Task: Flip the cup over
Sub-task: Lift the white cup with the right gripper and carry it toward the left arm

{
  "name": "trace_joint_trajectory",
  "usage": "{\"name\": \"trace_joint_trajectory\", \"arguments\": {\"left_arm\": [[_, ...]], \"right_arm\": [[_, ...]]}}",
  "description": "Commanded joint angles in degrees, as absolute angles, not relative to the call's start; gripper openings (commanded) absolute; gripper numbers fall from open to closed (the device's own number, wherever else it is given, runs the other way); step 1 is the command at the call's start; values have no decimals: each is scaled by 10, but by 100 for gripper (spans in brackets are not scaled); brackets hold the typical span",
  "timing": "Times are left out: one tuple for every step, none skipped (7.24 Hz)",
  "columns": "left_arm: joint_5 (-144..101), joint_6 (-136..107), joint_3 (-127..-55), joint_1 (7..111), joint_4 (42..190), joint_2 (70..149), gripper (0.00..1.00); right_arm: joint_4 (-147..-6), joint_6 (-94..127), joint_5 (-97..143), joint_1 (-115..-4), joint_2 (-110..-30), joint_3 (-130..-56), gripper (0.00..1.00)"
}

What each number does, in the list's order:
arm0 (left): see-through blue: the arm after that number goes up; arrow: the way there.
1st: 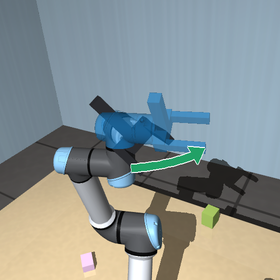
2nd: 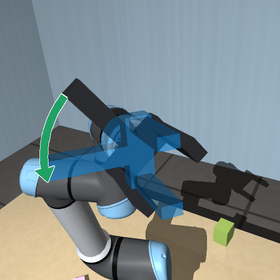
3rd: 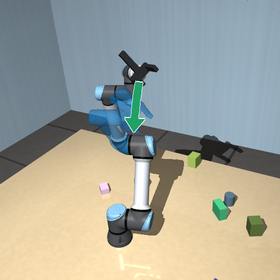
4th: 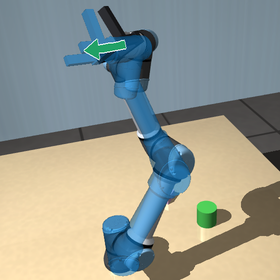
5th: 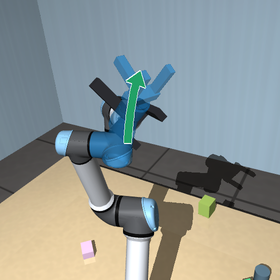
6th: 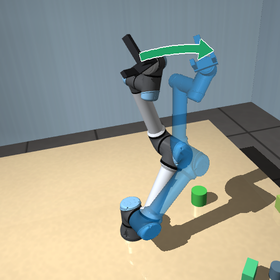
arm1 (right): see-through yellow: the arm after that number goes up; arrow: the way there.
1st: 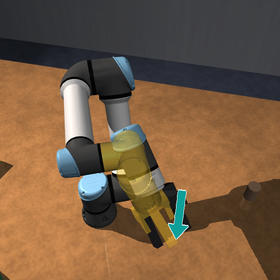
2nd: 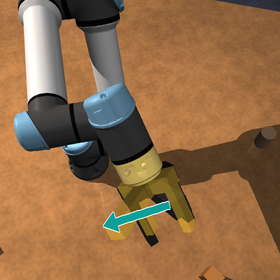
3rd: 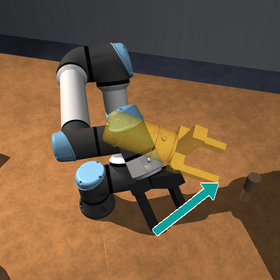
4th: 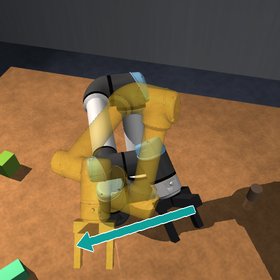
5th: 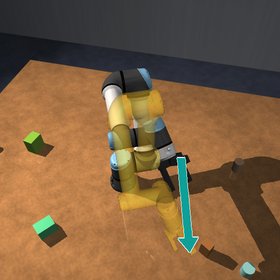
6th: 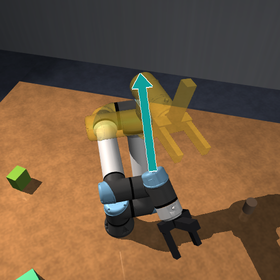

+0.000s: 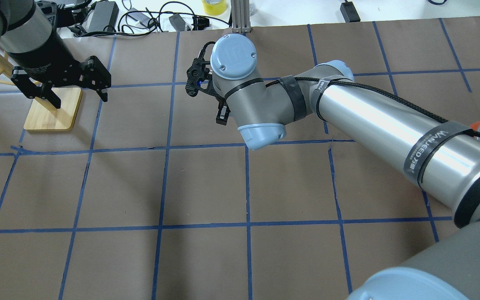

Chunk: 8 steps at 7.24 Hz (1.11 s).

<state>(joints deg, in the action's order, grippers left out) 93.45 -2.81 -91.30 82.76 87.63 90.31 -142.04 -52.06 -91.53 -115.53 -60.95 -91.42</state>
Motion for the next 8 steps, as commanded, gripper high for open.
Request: {"name": "trace_joint_trajectory", "arguments": {"left_arm": [[933, -36, -918, 825, 875, 900, 100], [933, -36, -919, 825, 875, 900, 100], [934, -34, -920, 825, 875, 899, 100], [936, -35, -919, 825, 875, 898, 100], [936, -35, -920, 825, 876, 897, 100], [933, -35, -920, 825, 879, 896, 100], [934, -34, -920, 826, 882, 894, 100], [935, -34, -921, 826, 882, 892, 100]], "right_arm": [[-1427, -560, -918, -1178, -592, -916, 67], [-1440, -562, -917, -1179, -586, -917, 67], [-1445, -557, -915, -1183, -580, -936, 68], [-1466, -563, -917, -1183, -579, -953, 68], [-1468, -563, -915, -1183, -582, -955, 70], [-1469, -559, -911, -1184, -584, -954, 81], [-1468, -560, -913, -1184, -582, -955, 81], [-1468, -559, -912, -1184, -581, -955, 81]]}}
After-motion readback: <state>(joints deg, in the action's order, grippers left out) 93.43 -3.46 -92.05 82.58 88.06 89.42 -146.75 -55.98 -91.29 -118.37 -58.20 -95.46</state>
